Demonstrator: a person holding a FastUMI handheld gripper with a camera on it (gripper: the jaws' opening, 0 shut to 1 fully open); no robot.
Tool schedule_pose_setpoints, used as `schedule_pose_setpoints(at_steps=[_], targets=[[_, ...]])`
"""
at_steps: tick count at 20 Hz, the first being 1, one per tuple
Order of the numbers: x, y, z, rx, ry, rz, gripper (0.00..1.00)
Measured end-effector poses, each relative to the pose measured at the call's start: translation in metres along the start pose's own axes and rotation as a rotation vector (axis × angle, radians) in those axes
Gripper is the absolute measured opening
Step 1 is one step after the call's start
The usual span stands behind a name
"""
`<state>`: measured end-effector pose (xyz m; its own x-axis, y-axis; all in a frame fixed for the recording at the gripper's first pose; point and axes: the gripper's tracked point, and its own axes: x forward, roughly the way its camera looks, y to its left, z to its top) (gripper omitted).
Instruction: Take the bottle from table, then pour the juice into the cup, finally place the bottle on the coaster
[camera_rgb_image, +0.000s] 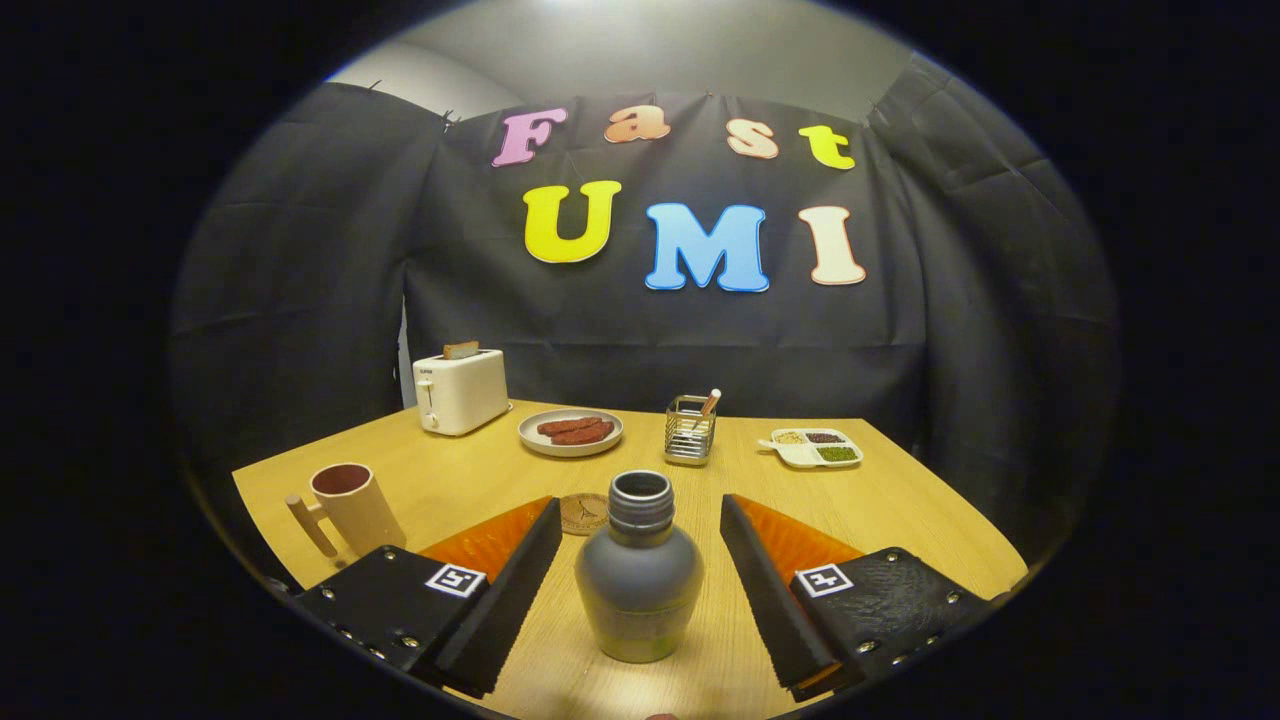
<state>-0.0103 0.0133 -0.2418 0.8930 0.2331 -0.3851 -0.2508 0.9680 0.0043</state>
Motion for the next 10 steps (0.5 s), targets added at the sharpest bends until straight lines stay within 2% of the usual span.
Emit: schedule_pose_setpoints(at_steps=[4,10], targets=[[0.000,-0.003,-0.019,-0.009,0.037,-0.005,0.97],[0.009,0.003,-0.050,0.048,0.112,0.013,0.97]])
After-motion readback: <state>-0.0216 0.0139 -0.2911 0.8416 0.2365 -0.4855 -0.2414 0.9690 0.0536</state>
